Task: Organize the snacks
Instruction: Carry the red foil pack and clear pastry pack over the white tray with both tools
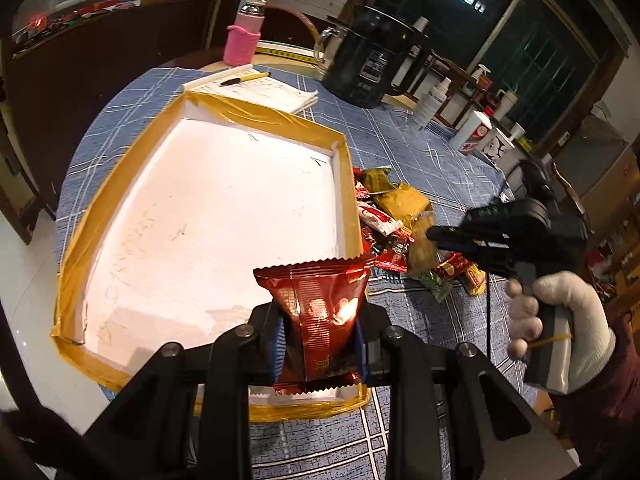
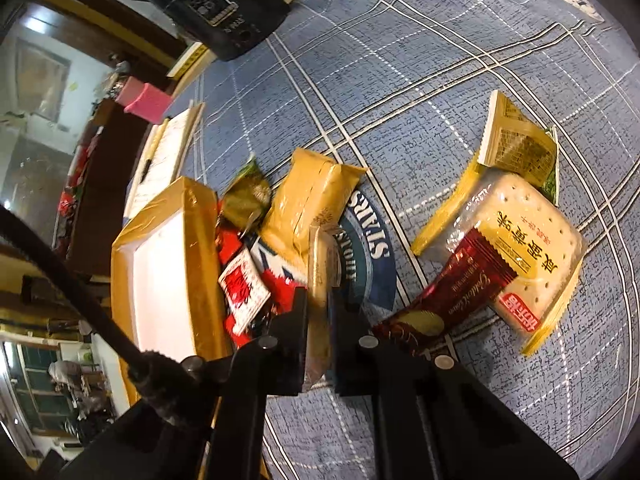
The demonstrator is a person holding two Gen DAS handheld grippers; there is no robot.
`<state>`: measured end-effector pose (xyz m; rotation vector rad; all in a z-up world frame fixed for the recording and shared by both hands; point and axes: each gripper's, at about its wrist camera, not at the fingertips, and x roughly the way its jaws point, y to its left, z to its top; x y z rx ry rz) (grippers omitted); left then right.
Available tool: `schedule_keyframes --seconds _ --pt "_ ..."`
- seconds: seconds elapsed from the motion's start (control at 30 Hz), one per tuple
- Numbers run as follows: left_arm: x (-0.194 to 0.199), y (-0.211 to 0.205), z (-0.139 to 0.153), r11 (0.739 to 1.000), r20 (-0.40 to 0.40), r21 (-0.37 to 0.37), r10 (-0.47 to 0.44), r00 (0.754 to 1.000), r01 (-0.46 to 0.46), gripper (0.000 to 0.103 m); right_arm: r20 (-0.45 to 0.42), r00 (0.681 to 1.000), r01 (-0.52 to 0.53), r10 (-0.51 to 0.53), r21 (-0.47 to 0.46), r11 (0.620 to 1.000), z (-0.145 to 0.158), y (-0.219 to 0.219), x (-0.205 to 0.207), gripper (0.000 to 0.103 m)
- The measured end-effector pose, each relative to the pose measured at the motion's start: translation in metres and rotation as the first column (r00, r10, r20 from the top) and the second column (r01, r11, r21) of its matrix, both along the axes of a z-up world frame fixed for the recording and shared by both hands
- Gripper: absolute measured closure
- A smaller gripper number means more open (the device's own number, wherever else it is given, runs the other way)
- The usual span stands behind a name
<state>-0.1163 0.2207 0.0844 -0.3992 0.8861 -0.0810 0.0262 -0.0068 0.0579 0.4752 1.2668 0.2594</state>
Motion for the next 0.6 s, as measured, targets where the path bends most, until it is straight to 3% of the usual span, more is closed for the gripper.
schedule_keyframes --seconds 0.4,0.6 --pt "-0.001 0.022 -0.002 0.995 -0.016 0.033 0.097 0.995 -0.096 0.074 0.122 0.980 -0.169 0.158 0.086 0.982 0.031 0.011 -0.023 0.097" --pt "0.007 0.041 -0.010 0.987 -0.037 0.090 0.135 0.990 -0.131 0.074 0.132 0.944 -0.321 0.302 0.158 0.934 0.040 0.057 -0.033 0.097"
